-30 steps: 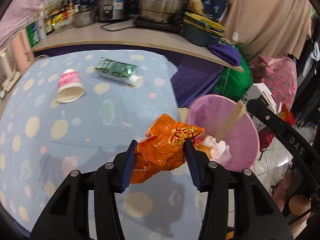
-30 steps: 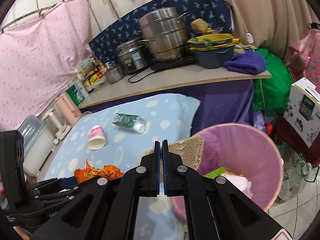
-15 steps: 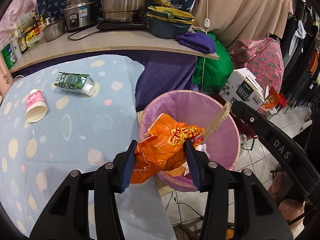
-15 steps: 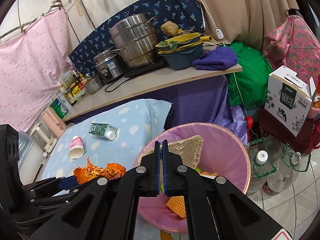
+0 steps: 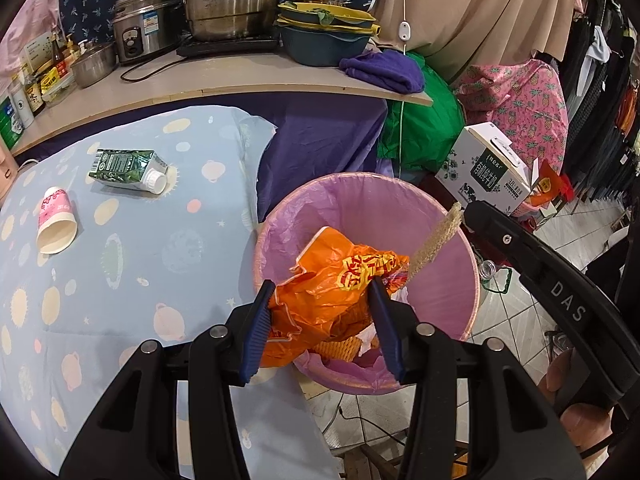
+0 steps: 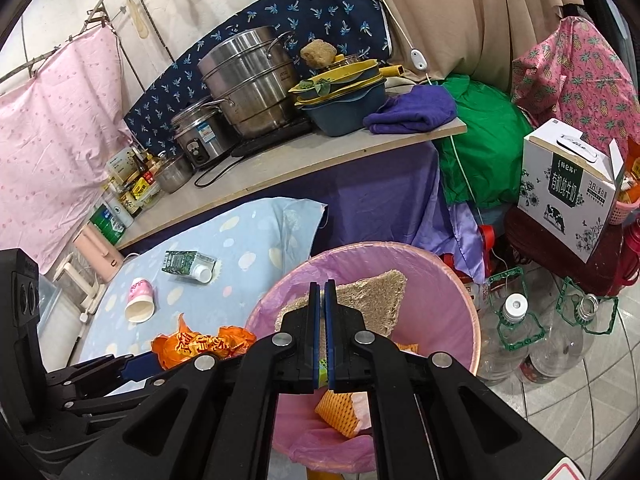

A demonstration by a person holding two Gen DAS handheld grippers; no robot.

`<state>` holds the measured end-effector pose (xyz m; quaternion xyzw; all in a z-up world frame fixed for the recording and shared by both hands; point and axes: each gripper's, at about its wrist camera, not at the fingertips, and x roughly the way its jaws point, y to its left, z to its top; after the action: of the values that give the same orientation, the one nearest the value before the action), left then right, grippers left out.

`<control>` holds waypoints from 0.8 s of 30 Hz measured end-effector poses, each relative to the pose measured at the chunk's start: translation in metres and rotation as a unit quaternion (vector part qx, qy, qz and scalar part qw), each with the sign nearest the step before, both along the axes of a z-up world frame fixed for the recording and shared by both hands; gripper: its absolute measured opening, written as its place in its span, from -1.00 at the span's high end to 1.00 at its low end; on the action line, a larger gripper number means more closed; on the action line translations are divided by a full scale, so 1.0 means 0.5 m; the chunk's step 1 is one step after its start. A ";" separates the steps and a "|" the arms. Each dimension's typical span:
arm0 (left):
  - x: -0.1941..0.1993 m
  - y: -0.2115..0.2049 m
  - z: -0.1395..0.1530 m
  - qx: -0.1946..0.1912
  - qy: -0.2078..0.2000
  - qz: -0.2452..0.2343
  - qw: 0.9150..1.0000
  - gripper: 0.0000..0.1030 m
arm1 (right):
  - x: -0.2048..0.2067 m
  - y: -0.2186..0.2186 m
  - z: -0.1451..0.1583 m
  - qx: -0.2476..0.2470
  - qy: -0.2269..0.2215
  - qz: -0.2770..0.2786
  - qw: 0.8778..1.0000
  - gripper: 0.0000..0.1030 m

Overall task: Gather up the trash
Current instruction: 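Carry the orange wrapper and sponge over the bin and release both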

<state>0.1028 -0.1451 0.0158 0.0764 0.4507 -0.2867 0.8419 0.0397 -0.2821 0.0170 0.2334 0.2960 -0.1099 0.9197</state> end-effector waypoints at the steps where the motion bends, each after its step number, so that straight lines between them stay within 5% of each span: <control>1: 0.001 -0.002 -0.001 0.000 0.000 0.001 1.000 0.12 | 0.000 -0.001 0.000 0.000 0.000 -0.001 1.000 0.93; 11: 0.005 -0.018 -0.008 0.008 -0.002 0.000 1.000 0.11 | 0.019 -0.005 -0.016 0.004 0.015 0.002 1.000 0.91; 18: 0.006 -0.025 -0.012 0.015 -0.006 0.003 1.000 -0.16 | 0.016 -0.004 -0.013 -0.005 0.015 -0.010 1.000 0.70; 24: 0.008 -0.024 -0.012 0.017 -0.008 0.007 1.000 -0.17 | 0.011 -0.006 -0.013 -0.003 0.015 -0.012 1.000 0.68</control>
<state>0.1066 -0.1571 0.0097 0.0899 0.4490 -0.2729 0.8461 0.0452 -0.2851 0.0107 0.2320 0.3070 -0.1255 0.9144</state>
